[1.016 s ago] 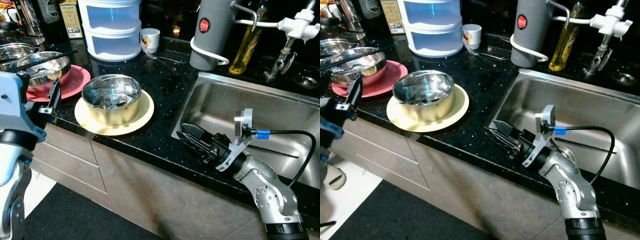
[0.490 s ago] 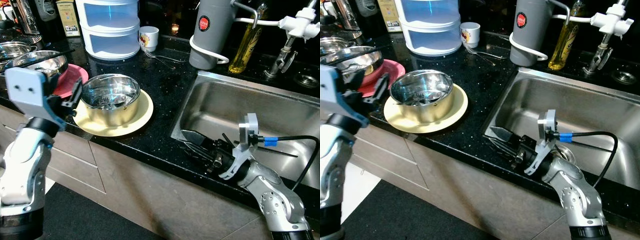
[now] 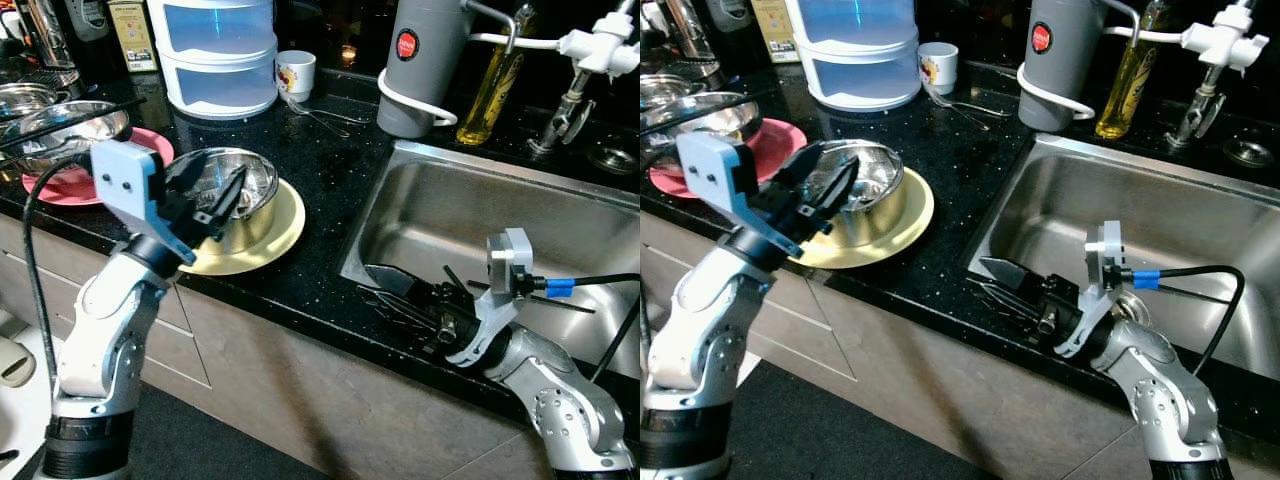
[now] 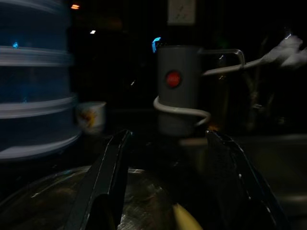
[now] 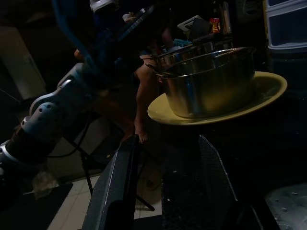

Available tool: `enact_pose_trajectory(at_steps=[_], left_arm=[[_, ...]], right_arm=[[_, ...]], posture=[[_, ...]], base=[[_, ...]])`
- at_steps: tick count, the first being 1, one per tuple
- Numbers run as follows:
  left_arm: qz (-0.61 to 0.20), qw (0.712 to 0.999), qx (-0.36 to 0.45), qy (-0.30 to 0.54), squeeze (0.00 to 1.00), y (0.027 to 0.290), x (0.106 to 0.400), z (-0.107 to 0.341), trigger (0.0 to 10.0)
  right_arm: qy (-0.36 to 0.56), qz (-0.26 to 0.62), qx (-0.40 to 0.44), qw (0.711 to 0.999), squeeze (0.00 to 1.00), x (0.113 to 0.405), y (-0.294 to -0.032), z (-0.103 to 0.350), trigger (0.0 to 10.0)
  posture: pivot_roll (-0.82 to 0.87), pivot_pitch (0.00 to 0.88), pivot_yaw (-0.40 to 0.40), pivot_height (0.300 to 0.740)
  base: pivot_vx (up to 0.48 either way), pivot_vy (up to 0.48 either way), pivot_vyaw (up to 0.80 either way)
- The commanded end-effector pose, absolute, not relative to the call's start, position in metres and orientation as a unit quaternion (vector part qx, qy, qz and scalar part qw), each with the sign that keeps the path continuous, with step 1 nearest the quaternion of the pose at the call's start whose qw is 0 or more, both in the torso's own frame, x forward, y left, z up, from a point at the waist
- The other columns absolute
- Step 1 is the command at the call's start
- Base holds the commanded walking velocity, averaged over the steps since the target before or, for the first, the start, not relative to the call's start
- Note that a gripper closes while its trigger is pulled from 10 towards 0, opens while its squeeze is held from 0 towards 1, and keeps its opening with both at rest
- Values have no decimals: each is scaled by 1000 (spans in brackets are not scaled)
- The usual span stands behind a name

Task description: Kitchen organization

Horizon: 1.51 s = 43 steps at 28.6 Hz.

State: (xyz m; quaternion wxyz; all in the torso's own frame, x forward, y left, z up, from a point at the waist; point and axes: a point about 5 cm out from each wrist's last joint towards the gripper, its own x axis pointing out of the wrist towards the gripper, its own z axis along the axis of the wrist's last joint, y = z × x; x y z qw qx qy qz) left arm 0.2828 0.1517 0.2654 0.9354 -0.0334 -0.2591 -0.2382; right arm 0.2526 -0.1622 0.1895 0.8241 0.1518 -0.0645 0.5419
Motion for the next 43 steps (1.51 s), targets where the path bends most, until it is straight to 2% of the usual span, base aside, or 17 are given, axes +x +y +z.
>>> enact_pose_trajectory(at_steps=[1,5,8,13,18,30,37,43], left_arm=[[-257,930,-42,-261,0,143,277,268,10000],[-298,922,-68,-237,0,119,257,262,10000],[-302,924,-70,-222,0,116,253,256,10000],[-281,941,-70,-172,0,122,242,235,10000],[-259,950,-66,-162,0,127,237,235,10000],[-188,964,-15,-187,0,137,235,252,10000],[-117,973,40,-194,0,150,235,258,10000],[-102,977,46,-180,0,155,238,252,10000]], right_arm=[[-67,550,153,818,0,249,-163,192,10000],[-66,552,162,815,0,248,-163,191,10000],[-66,552,163,815,0,249,-164,191,10000],[-62,550,168,816,0,248,-165,190,10000],[-60,550,170,816,0,247,-166,189,10000],[-56,550,175,815,0,250,-165,187,10000],[-53,550,177,814,0,248,-165,186,10000],[-53,549,178,815,0,249,-163,185,10000]], posture=[[31,82,-32,740],[41,77,-28,740],[41,78,-27,740],[50,89,-22,740],[53,92,-23,740],[62,99,-29,740],[63,101,-29,740],[64,103,-29,740]], base=[[0,0,0],[0,0,0],[0,0,0],[0,0,0],[0,0,0],[0,0,0],[0,0,0],[0,0,0]])
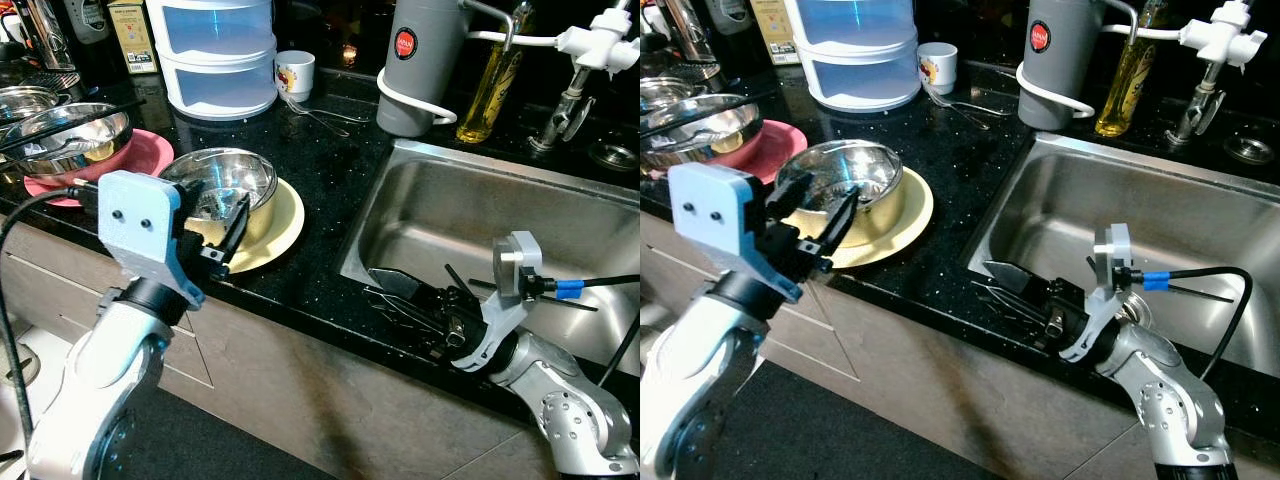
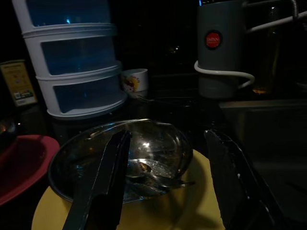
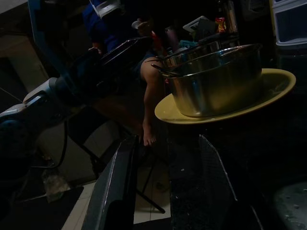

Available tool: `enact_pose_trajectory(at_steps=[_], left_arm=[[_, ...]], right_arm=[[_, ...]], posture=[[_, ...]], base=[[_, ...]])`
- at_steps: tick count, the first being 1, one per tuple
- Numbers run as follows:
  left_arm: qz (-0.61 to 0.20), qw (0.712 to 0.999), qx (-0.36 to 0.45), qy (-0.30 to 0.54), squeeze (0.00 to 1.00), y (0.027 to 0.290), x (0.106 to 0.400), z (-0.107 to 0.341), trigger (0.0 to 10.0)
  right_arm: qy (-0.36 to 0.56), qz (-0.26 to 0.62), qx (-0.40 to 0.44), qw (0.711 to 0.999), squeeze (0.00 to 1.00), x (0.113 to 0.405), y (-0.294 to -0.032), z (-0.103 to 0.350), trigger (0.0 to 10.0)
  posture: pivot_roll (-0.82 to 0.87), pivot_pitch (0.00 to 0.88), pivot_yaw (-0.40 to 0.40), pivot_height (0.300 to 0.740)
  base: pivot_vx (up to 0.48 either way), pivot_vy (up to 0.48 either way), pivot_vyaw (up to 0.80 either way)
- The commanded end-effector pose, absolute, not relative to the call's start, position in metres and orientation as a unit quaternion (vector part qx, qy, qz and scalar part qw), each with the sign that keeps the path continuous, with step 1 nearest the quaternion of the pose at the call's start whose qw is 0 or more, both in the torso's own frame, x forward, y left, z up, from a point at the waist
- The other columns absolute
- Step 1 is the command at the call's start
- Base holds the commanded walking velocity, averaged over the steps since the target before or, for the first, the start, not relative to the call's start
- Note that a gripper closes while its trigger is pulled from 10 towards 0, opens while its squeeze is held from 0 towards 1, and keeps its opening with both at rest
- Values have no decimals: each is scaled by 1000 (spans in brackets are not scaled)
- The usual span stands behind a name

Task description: Kitchen organization

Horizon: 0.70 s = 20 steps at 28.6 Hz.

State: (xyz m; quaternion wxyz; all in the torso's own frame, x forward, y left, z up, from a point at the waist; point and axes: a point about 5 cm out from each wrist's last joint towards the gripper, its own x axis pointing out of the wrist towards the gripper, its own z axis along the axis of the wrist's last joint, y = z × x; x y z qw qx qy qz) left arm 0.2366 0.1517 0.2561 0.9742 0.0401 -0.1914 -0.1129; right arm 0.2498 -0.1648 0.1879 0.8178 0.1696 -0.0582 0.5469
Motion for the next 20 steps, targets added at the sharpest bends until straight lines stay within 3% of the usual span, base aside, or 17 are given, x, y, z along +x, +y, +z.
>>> enact_pose_trajectory(at_steps=[1,9,20], left_arm=[[-100,978,45,-178,0,156,238,250,10000],[-82,979,49,-179,0,167,258,249,10000],[-98,977,40,-186,0,160,262,250,10000]], right_arm=[[-53,549,178,815,0,249,-163,185,10000],[-53,548,177,816,0,249,-161,186,10000],[-50,547,176,817,0,247,-160,185,10000]], posture=[[64,103,-29,740],[50,100,-30,740],[41,98,-27,740]], base=[[0,0,0],[0,0,0],[0,0,0]])
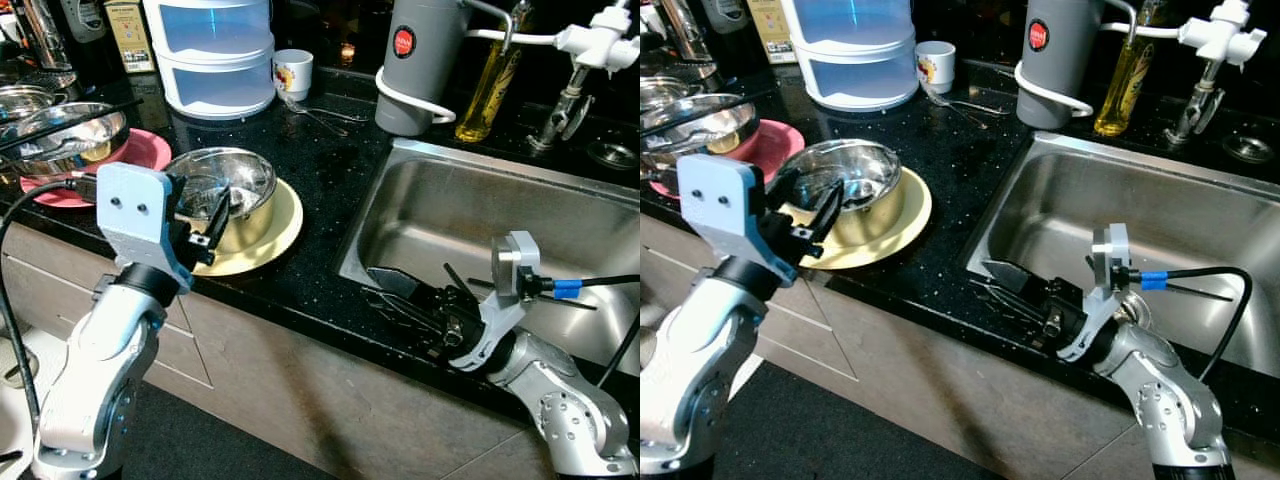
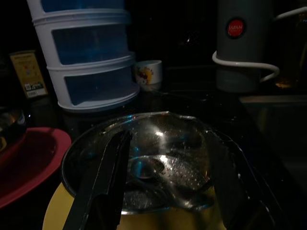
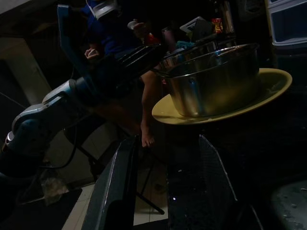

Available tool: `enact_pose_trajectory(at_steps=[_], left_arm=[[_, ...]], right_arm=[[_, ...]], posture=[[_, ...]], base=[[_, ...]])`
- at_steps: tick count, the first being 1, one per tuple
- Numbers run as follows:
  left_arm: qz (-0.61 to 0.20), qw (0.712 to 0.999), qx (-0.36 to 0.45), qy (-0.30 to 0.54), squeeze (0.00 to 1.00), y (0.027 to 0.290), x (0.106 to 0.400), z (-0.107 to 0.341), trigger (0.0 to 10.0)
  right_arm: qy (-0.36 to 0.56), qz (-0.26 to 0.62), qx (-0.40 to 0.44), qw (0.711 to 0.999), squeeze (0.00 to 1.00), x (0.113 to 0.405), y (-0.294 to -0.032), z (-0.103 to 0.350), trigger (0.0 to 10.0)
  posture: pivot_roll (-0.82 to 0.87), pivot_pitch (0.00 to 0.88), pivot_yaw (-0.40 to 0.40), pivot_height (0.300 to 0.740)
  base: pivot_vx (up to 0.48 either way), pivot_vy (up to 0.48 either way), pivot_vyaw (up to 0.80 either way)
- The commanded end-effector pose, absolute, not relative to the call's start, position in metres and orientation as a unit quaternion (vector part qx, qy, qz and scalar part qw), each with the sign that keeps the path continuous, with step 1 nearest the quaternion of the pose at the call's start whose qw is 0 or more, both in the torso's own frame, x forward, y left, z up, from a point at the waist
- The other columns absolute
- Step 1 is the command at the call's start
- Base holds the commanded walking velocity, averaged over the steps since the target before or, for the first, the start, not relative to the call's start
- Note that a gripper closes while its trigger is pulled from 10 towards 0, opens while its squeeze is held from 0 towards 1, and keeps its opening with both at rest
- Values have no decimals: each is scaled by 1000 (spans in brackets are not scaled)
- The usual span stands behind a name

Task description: Kitchen organization

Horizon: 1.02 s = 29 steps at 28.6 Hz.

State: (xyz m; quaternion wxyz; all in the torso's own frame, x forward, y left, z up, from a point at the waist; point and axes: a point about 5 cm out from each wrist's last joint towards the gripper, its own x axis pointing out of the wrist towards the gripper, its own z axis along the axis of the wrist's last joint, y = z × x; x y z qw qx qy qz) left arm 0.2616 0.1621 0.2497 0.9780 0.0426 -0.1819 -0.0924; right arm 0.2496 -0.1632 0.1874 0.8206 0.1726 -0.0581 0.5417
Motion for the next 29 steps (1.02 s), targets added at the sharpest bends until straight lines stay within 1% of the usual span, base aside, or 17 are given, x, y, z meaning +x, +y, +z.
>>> enact_pose_trajectory(at_steps=[1,3,6,14,22,29], left_arm=[[-101,976,38,-188,0,159,262,251,10000],[-111,975,32,-192,0,156,262,253,10000],[-149,968,8,-199,0,144,258,257,10000],[-187,963,-8,-193,0,128,254,254,10000],[-195,968,-10,-157,0,126,249,236,10000],[-190,971,-8,-145,0,128,245,230,10000]], right_arm=[[-50,547,176,817,0,247,-159,185,10000],[-50,547,176,817,0,247,-159,185,10000],[-49,548,176,817,0,247,-159,185,10000],[-49,549,176,815,0,247,-158,185,10000],[-47,550,173,816,0,247,-159,185,10000],[-46,549,174,816,0,247,-159,185,10000]], posture=[[41,98,-27,740],[41,98,-27,740],[40,92,-25,740],[41,83,-24,740],[38,76,-21,740],[41,83,-23,740]], base=[[0,0,0],[0,0,0],[0,0,0],[0,0,0],[0,0,0],[0,0,0]])
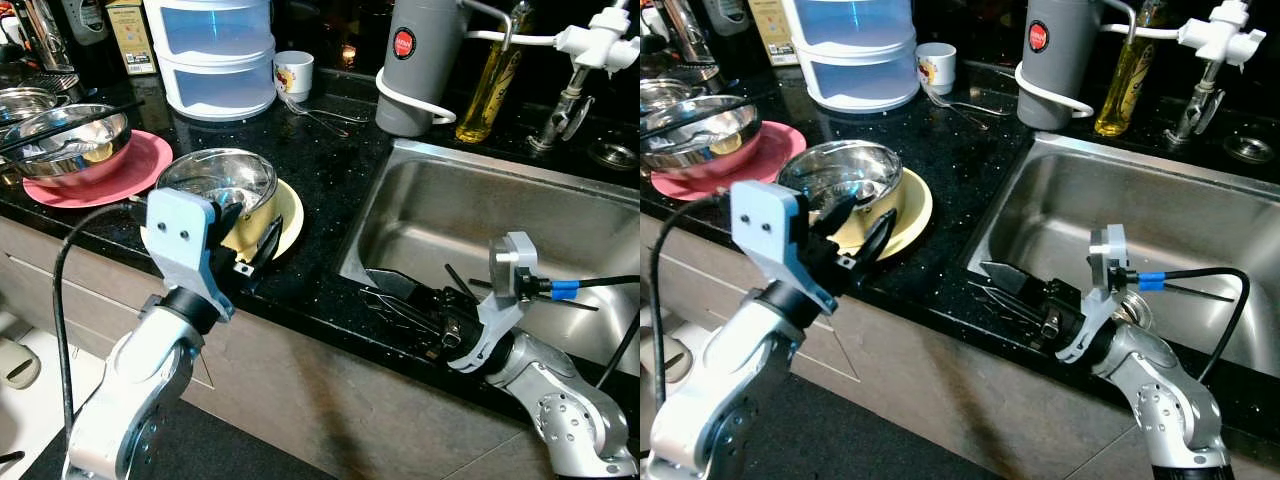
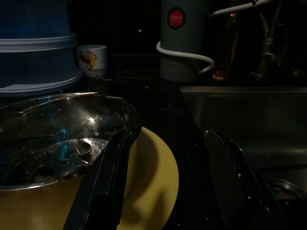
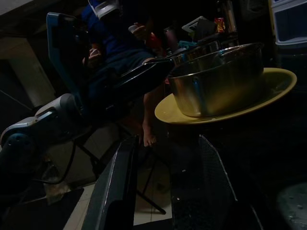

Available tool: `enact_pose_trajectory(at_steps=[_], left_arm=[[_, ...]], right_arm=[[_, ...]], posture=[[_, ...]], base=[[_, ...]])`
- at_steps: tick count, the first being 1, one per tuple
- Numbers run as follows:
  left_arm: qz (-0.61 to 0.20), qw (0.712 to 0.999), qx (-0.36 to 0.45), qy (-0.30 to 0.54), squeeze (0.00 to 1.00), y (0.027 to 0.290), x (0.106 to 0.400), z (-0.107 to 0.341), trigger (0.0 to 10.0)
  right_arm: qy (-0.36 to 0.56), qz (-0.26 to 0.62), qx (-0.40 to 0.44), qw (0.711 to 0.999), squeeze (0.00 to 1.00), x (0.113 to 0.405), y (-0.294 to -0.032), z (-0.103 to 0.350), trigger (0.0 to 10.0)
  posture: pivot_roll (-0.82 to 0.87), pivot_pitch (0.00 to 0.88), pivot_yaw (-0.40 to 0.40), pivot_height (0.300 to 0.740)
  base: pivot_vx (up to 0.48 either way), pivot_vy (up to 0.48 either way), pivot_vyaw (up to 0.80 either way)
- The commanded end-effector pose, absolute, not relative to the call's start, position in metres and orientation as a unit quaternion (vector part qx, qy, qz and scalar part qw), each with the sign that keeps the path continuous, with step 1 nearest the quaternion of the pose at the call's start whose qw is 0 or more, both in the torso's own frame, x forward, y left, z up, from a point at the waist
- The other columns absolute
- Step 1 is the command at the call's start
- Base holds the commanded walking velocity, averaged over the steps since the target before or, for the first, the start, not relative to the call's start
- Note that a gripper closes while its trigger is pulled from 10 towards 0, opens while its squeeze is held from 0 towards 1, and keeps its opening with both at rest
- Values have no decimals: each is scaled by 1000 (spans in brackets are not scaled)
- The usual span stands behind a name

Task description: Kitchen organization

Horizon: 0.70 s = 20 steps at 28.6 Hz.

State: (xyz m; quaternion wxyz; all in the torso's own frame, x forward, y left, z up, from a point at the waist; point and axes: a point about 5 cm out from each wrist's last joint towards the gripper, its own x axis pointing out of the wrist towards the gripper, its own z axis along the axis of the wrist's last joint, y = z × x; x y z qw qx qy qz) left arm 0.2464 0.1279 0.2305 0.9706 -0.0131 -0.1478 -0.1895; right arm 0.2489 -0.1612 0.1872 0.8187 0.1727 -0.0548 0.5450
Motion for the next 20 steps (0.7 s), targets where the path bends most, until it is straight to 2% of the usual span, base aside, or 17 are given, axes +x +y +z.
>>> enact_pose_trajectory(at_steps=[1,11,17,20], left_arm=[[-189,971,-8,-145,0,129,245,230,10000],[-177,972,-4,-156,0,134,243,238,10000],[-181,965,-23,-188,0,135,239,257,10000],[-186,967,-27,-173,0,134,231,251,10000]], right_arm=[[-46,549,174,816,0,247,-159,184,10000],[-43,549,175,816,0,247,-158,184,10000],[-41,547,175,818,0,247,-159,183,10000],[-41,546,175,818,0,247,-160,183,10000]], posture=[[42,85,-24,740],[44,90,-25,740],[46,97,-25,740],[50,98,-24,740]], base=[[0,0,0],[0,0,0],[0,0,0],[0,0,0]])
